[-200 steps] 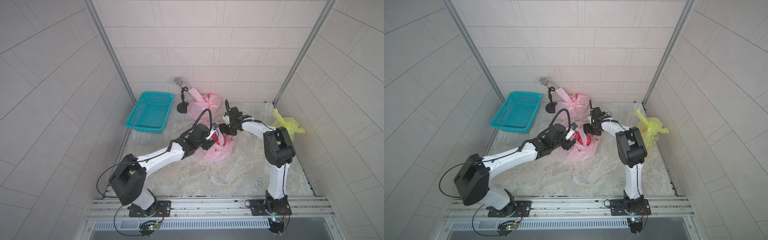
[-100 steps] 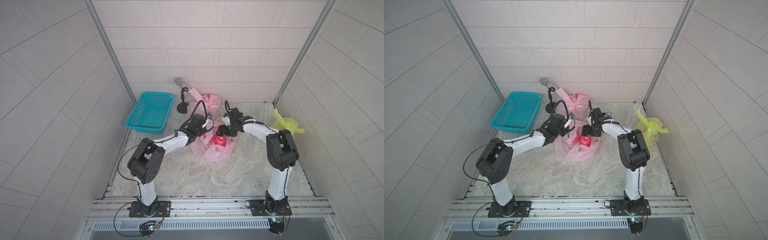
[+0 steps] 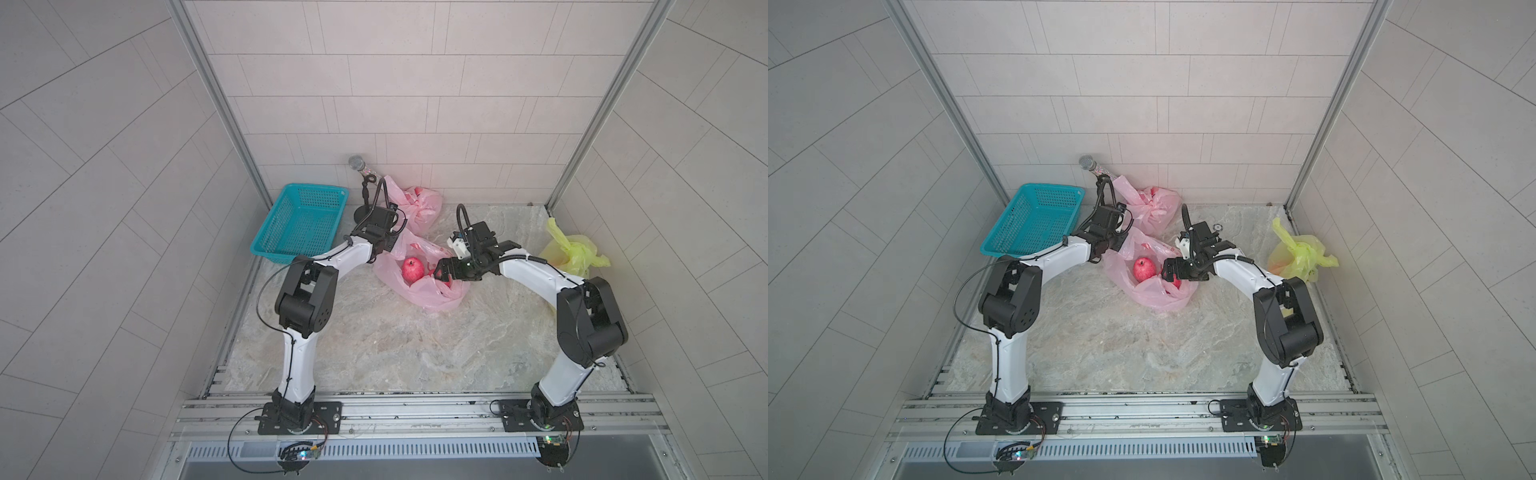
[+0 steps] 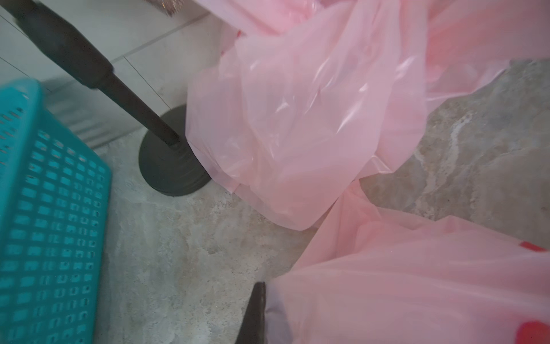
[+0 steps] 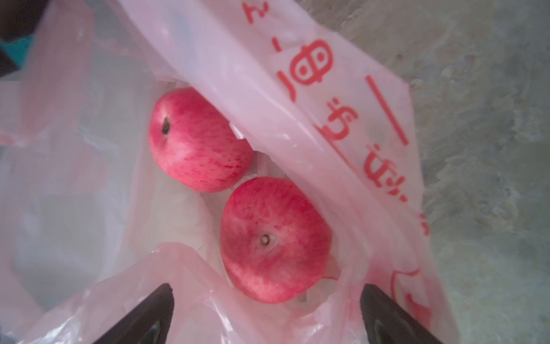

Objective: Untie the knot of a plastic bag & take out the apple
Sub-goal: Adjust the plastic bag at the center of the board.

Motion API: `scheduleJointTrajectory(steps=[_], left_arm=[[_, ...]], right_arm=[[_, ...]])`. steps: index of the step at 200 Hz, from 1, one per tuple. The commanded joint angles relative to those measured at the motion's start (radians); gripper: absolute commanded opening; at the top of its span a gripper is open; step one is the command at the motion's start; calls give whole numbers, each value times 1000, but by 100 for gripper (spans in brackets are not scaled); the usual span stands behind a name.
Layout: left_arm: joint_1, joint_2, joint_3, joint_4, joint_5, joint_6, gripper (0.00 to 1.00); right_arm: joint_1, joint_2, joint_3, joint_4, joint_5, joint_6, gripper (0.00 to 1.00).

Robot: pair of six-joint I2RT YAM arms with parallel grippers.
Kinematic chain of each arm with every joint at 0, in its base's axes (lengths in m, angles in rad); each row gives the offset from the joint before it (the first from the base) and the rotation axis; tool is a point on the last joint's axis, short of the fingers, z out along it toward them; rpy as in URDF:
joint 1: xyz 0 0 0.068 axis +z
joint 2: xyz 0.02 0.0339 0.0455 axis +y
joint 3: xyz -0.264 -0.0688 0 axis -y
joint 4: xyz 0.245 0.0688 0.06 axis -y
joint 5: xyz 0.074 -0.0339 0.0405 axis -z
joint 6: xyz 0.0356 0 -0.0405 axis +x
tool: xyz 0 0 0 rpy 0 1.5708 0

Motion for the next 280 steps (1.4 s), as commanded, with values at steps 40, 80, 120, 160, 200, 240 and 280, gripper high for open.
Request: scheduleJointTrajectory(steps=[40, 80, 120, 160, 200, 240, 280], left_arm=[[62, 75, 18, -174, 159, -262, 0], [101, 56, -89, -107, 231, -370, 0], [125, 66, -124, -86, 269, -419, 0], [128, 49, -180, 5, 300, -435, 10], [127, -82, -290, 110, 350, -419, 35], [127, -234, -385, 117, 356, -394, 47], [126, -372, -439, 95, 374, -372, 58]], right_arm=[[88, -30, -155, -26, 101, -49, 91], [92, -33, -253, 18, 230, -29, 78], [82, -39, -316, 42, 300, -15, 77], [77, -68, -351, 57, 319, -12, 78], [80, -116, -293, 10, 258, -21, 88], [100, -148, -222, -55, 212, -31, 92], [110, -168, -179, -96, 185, -32, 95]])
